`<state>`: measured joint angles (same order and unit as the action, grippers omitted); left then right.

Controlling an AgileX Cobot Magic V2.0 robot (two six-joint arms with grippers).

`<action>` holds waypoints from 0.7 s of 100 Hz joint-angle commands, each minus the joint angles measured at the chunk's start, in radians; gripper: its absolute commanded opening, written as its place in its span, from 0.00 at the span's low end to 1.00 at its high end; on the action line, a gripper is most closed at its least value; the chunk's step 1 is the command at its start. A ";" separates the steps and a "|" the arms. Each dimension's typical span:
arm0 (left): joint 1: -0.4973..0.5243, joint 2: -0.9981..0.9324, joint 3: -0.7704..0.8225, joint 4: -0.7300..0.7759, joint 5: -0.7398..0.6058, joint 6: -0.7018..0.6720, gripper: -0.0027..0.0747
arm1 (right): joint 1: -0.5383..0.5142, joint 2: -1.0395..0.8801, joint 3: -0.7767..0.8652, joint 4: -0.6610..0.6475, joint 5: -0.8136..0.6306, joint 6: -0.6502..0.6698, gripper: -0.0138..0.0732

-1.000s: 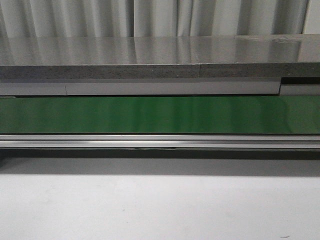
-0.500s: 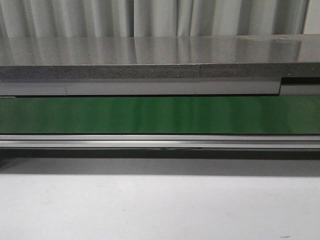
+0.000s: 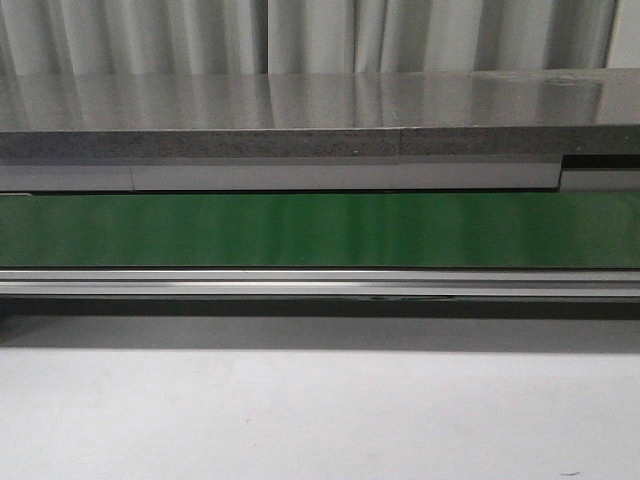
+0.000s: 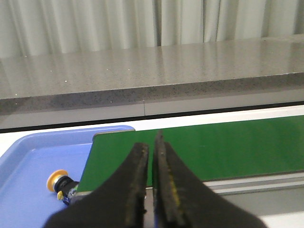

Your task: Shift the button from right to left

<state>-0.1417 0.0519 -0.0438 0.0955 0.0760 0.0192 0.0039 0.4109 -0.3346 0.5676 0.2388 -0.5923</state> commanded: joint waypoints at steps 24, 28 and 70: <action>0.009 -0.092 0.046 0.003 -0.038 -0.092 0.04 | 0.002 0.002 -0.027 0.015 -0.063 -0.010 0.08; 0.011 -0.092 0.050 0.003 -0.043 -0.093 0.04 | 0.002 0.002 -0.027 0.015 -0.061 -0.010 0.08; 0.027 -0.092 0.083 0.003 -0.106 -0.093 0.04 | 0.002 0.002 -0.027 0.015 -0.063 -0.010 0.08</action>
<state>-0.1159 -0.0049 -0.0021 0.0979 0.0553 -0.0644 0.0039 0.4109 -0.3344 0.5676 0.2388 -0.5923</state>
